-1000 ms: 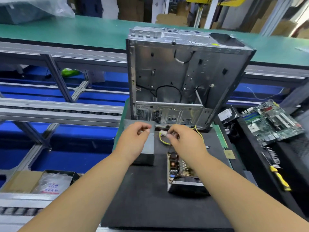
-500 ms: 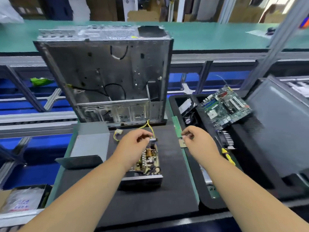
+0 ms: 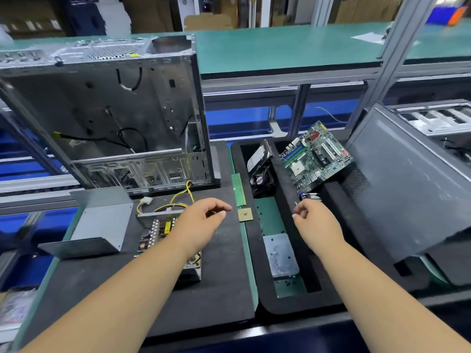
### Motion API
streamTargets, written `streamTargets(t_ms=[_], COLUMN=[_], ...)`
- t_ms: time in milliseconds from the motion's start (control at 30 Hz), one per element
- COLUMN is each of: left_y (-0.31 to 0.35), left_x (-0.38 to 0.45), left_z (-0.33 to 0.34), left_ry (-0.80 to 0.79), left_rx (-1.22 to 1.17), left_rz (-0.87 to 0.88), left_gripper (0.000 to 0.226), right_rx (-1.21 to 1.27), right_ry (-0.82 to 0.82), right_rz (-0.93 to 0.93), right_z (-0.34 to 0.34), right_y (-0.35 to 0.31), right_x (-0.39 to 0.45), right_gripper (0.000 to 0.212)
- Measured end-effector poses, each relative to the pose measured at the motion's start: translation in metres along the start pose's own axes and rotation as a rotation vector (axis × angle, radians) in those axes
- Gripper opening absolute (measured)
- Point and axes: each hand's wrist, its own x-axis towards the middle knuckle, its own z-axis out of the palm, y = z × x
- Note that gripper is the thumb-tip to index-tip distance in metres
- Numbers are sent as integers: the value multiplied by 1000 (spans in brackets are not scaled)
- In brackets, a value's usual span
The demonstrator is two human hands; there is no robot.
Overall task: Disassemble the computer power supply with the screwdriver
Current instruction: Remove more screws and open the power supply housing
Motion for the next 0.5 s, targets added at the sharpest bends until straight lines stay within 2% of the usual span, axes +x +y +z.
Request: streamTargets(t_ms=[300, 500], left_y=[-5, -15], left_x=[-6, -14], left_z=[8, -2], left_ry=[46, 92], left_rx=[-8, -13], left_rz=[-51, -117], left_gripper=[28, 25], right_rx=[-157, -239], right_ry=[-75, -153], right_rz=[153, 177], right_z=[9, 19], right_y=[34, 40], right_x=[8, 14], right_gripper=[32, 33])
